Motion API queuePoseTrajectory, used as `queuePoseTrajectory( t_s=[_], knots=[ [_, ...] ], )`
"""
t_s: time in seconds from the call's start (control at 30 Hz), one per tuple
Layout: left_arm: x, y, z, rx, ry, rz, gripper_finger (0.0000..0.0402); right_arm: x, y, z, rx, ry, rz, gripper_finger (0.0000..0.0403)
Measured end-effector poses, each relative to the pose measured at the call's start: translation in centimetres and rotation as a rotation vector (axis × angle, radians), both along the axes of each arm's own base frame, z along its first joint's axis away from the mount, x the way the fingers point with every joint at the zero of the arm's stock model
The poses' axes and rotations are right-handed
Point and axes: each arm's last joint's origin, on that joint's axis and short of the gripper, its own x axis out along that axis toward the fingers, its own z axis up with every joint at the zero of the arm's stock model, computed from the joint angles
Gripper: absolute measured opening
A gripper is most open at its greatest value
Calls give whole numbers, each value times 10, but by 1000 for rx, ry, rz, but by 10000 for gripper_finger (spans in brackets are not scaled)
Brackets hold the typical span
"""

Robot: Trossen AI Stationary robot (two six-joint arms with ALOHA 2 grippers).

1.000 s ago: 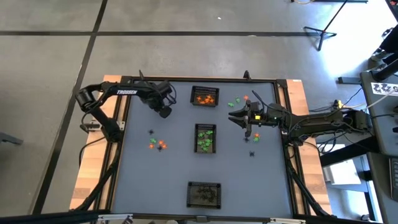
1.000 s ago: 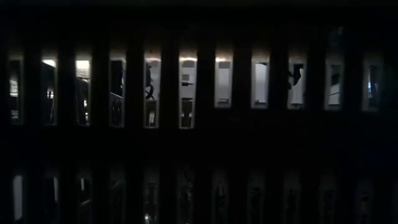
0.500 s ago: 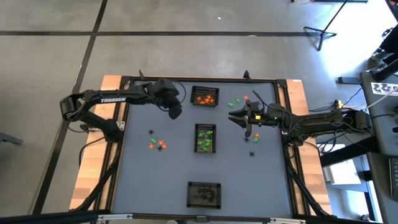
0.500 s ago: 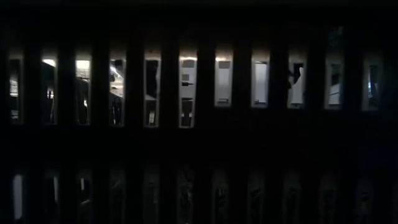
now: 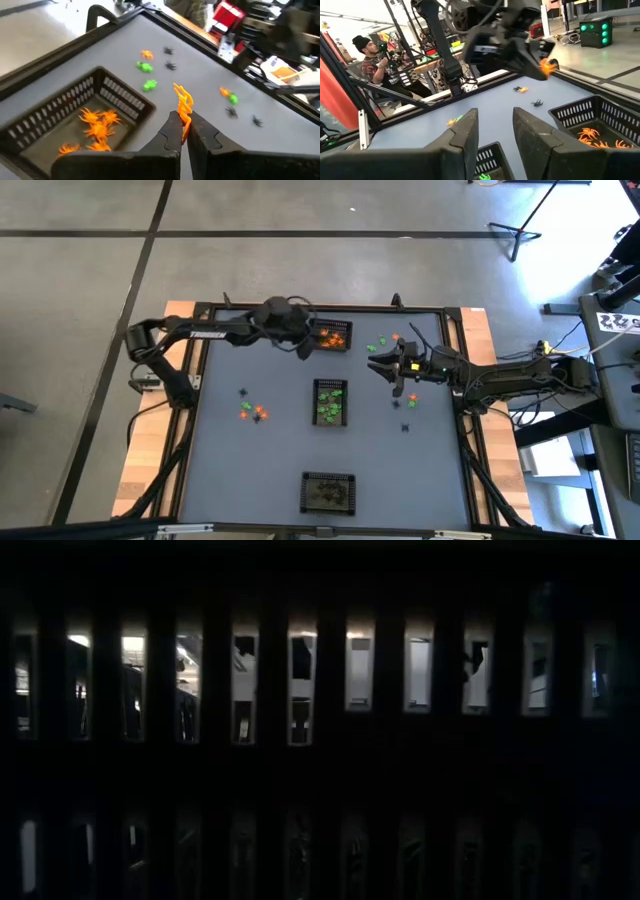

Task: Sort Halloween decoration
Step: Put the orange spider toy into the top black bin

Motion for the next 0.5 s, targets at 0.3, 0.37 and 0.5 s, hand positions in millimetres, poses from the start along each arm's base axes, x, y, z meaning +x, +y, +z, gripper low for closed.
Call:
queuePoseTrajectory(
  t_s=[0.3,0.37,0.5],
  knots=[
    [23,31,-18,-63,151,62,0,0,0,2,-28,-18,-2,119],
    [24,34,-25,-72,167,69,0,0,0,2,-29,-17,-1,119],
    [24,39,-35,-83,198,91,6,0,0,2,-28,-13,0,119]
  ],
)
